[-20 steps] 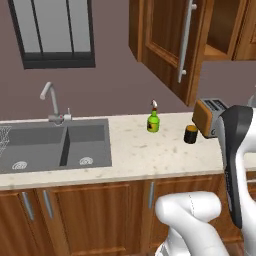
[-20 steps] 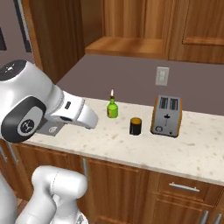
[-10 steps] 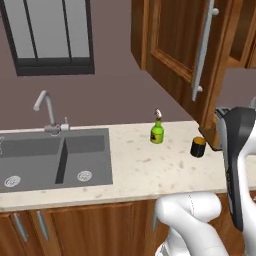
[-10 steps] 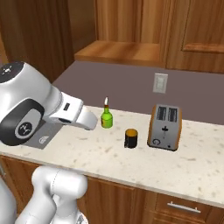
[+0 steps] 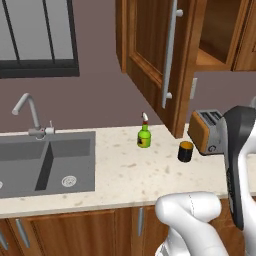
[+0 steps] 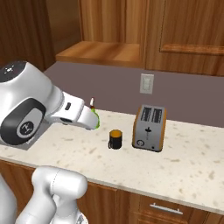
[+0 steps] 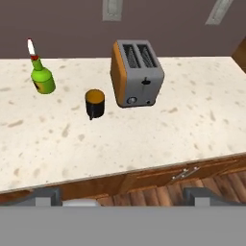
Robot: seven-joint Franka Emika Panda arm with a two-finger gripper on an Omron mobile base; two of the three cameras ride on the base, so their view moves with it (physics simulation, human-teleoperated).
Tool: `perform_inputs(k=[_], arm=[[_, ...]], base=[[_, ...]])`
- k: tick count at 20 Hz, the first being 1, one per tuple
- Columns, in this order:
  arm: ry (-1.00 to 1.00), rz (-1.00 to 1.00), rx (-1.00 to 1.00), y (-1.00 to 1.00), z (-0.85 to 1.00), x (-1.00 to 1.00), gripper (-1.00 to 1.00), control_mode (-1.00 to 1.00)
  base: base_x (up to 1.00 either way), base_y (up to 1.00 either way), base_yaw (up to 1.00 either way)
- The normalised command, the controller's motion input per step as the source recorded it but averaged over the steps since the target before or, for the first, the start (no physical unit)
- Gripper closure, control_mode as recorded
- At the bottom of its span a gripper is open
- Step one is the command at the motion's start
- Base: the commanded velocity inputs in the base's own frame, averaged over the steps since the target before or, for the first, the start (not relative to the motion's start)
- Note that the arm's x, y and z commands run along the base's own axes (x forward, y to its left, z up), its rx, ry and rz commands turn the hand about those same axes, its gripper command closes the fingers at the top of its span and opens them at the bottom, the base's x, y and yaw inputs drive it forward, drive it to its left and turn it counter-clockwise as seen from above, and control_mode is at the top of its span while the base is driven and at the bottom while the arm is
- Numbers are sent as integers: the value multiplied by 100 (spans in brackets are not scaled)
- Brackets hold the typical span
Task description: Move the mug from next to the sink to the open cabinet. Then, move the bowl with the peach to the fridge to clear the area for faucet cleaning.
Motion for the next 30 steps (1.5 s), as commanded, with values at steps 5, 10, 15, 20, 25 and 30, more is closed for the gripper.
perform_inputs(k=[5, 10, 15, 20, 25, 30], arm=[[0, 0, 0, 0, -4, 20, -100, -100], [1, 0, 5, 15, -20, 25, -100, -100], [2, 0, 13, 11, -65, 1, -100, -100], [0, -2, 7, 3, -65, 8, -100, -100], [0, -11, 0, 21, -51, 61, -100, -100], [7, -8, 0, 0, -21, 65, -100, -100]], base=[[8, 0, 0], [0, 0, 0], [0, 0, 0], [0, 0, 0], [0, 0, 0], [0, 0, 0]])
